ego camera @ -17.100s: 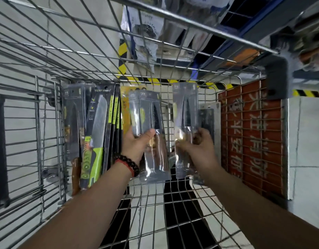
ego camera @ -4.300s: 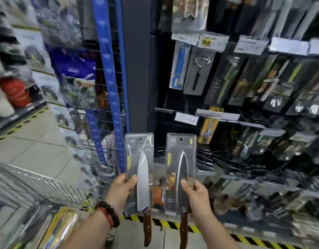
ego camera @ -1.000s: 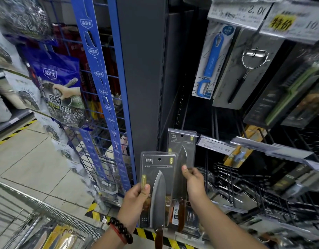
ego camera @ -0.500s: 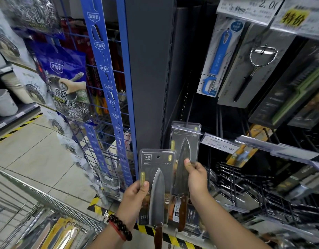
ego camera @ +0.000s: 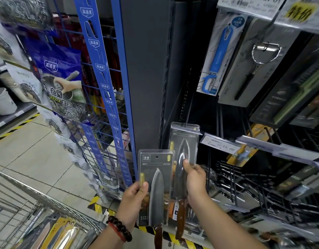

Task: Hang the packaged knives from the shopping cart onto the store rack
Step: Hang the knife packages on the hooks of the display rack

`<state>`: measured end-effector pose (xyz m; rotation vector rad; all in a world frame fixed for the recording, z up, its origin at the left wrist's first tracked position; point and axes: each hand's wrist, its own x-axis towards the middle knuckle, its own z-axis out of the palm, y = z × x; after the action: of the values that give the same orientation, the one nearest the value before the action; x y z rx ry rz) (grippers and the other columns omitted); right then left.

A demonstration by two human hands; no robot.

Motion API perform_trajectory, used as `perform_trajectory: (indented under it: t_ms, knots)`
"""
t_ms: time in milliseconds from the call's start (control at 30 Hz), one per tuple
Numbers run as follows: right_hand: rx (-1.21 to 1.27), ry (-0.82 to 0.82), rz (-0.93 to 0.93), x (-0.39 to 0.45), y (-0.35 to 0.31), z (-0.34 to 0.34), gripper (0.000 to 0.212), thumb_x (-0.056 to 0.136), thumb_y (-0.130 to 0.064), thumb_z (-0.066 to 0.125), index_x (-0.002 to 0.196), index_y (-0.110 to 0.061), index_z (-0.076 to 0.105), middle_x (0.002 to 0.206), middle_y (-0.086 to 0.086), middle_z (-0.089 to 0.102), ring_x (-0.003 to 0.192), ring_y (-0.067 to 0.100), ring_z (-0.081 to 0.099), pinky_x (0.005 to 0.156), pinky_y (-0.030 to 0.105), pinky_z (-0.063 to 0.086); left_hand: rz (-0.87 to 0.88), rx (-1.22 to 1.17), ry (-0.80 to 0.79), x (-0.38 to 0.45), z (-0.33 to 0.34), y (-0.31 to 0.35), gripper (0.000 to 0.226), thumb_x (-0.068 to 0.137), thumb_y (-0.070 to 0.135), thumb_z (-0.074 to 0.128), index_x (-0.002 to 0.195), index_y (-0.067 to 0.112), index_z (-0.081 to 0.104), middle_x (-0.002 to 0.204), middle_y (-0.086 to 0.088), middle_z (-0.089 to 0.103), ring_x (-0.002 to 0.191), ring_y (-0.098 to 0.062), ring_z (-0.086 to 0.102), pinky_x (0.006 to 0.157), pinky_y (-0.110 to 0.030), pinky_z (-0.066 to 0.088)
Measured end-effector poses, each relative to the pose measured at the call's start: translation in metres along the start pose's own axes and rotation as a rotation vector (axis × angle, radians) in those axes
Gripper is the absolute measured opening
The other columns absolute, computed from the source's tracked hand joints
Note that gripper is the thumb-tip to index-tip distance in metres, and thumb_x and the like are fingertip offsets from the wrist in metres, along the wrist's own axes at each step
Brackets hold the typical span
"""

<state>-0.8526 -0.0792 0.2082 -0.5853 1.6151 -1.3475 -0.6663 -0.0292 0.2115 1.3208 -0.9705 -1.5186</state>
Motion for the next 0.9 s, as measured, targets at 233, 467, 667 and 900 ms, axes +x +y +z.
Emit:
perform_trajectory:
  t_ms: [233,467,667,900]
  knots:
    - [-0.09,-0.142,0.05,0.036,0.001,0.008,0.035,0.096,-0.041,0.055,0.114,-0.011,0.058,0.115,0.006,0.066,0.111,0.026,0.06,0.105,0.047,0.042,0.003,0.032,-0.011,0.008,-0.004,0.0,0.03,0.09,0.037,0.054,0.094,0.01,0.065,0.094,-0.003,0.065,0.082,-0.008,0.061,0.072,-0.02,0.049]
    - [-0.188,-0.154,0.035,0.07,-0.011,0.011,0.039,0.101,-0.037,0.046,0.128,-0.009,0.047,0.116,0.004,0.056,0.103,0.02,0.051,0.09,0.034,0.037,0.05,0.149,-0.061,0.018,-0.003,0.001,0.073,0.069,0.076,0.059,0.1,0.011,0.066,0.104,-0.02,0.066,0.1,-0.035,0.062,0.094,-0.053,0.047]
    - [-0.372,-0.095,0.119,0.094,-0.032,0.012,0.057,0.099,-0.048,0.045,0.139,-0.007,0.041,0.132,0.011,0.054,0.12,0.033,0.052,0.095,0.036,0.038,0.037,0.182,-0.108,0.024,0.011,0.009,0.055,0.08,0.061,0.055,0.099,0.011,0.067,0.107,-0.018,0.066,0.105,-0.029,0.061,0.094,-0.042,0.049]
    - [-0.106,-0.052,0.002,0.042,-0.021,-0.009,0.031,0.098,-0.038,0.051,0.112,-0.014,0.063,0.108,0.009,0.069,0.101,0.031,0.064,0.092,0.045,0.05,-0.069,0.165,-0.144,0.037,0.027,0.009,0.025,0.095,0.038,0.051,0.092,0.018,0.066,0.091,0.003,0.065,0.088,-0.011,0.059,0.077,-0.024,0.046]
